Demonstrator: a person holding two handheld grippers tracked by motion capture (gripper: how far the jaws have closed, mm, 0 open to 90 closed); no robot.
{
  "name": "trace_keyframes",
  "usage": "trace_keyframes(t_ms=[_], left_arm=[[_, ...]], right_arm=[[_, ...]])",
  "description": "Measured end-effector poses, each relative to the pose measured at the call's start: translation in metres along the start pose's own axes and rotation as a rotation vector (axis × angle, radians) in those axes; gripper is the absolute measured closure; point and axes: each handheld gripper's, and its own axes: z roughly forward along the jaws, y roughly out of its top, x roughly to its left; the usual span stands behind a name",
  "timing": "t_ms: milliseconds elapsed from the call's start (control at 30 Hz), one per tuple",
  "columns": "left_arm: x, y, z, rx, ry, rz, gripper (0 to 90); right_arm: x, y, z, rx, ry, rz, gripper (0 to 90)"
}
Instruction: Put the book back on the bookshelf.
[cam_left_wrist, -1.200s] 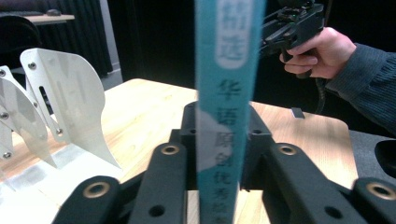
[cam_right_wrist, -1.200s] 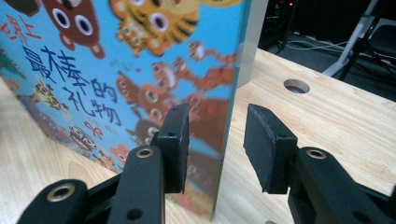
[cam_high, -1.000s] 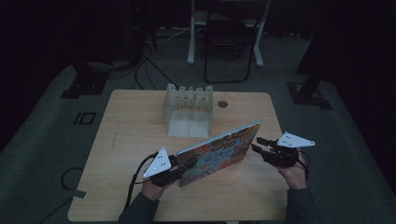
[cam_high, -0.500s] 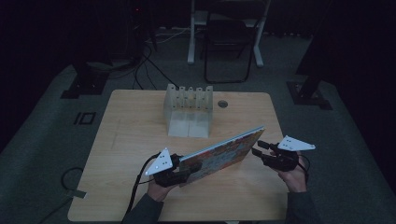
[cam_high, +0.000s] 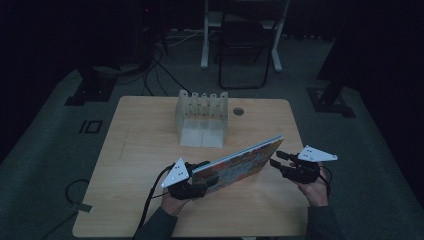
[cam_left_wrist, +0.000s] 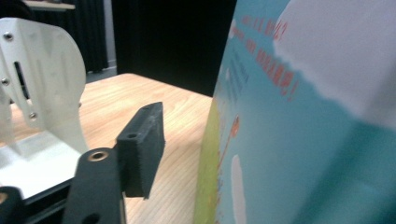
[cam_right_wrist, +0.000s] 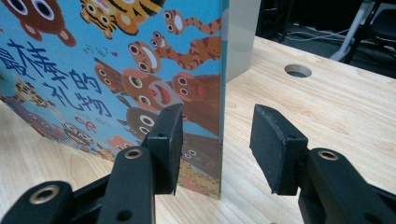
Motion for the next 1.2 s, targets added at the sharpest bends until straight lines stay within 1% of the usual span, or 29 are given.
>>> trace_keyframes(t_ms=[67, 133, 200, 267, 400, 433, 467, 533, 600, 700, 767, 800, 867, 933, 1033, 1133, 1200], left_arm=[[0.001, -0.001, 0.001, 0.002, 0.013, -0.009, 34.3], [0.002, -0.002, 0.002, -0.002, 0.008, -0.021, 30.6], [0.003, -0.003, 0.002, -0.007, 0.0, -0.023, 28.8], [0.003, -0.003, 0.003, -0.004, 0.002, -0.017, 25.9], [0.004, -0.004, 0.004, -0.01, 0.004, -0.023, 25.4], [0.004, -0.004, 0.004, -0.01, 0.009, -0.024, 27.3], [0.004, -0.004, 0.004, -0.01, 0.012, -0.026, 32.0], [0.004, -0.005, 0.004, -0.011, 0.013, -0.028, 36.6], [0.004, -0.006, 0.004, -0.012, 0.012, -0.014, 43.6], [0.001, -0.006, 0.005, -0.01, 0.007, 0.01, 50.8], [0.0, -0.007, 0.007, -0.012, 0.01, 0.021, 58.6], [-0.001, -0.007, 0.007, -0.016, 0.009, 0.022, 63.9], [-0.001, -0.007, 0.008, -0.025, 0.019, 0.017, 67.3], [0.0, -0.007, 0.008, -0.023, 0.029, 0.025, 71.7], [0.0, -0.009, 0.008, -0.019, 0.042, 0.025, 71.9], [0.001, -0.012, 0.008, -0.031, 0.051, 0.01, 66.2], [0.002, -0.013, 0.009, -0.038, 0.053, 0.0, 65.1]], right_arm=[[0.0, 0.0, 0.0, 0.001, -0.003, 0.002, 53.5], [0.0, 0.0, 0.0, 0.0, -0.005, 0.004, 53.5], [0.0, 0.0, 0.0, 0.0, -0.004, 0.005, 53.5], [0.0, 0.0, 0.0, 0.002, -0.003, 0.005, 53.5], [0.0, -0.001, 0.001, 0.002, -0.003, 0.006, 53.5], [0.0, -0.001, 0.001, 0.002, -0.003, 0.006, 53.4], [0.0, -0.001, 0.001, 0.002, -0.002, 0.005, 53.3], [0.001, -0.001, 0.002, 0.003, -0.001, 0.006, 53.3], [0.001, -0.002, 0.002, 0.004, 0.0, 0.008, 53.2], [0.0, -0.003, 0.002, 0.006, -0.001, 0.01, 53.0], [0.0, -0.004, 0.001, 0.007, -0.002, 0.012, 52.9], [0.0, -0.005, 0.001, 0.007, -0.002, 0.013, 52.8], [-0.001, -0.007, -0.001, 0.007, -0.003, 0.016, 52.8], [-0.001, -0.009, -0.002, 0.007, -0.006, 0.017, 52.8], [-0.002, -0.013, -0.003, 0.011, -0.011, 0.024, 52.8], [-0.003, -0.018, -0.005, 0.013, -0.013, 0.034, 52.8], [-0.003, -0.021, -0.006, 0.017, -0.014, 0.043, 52.8]])
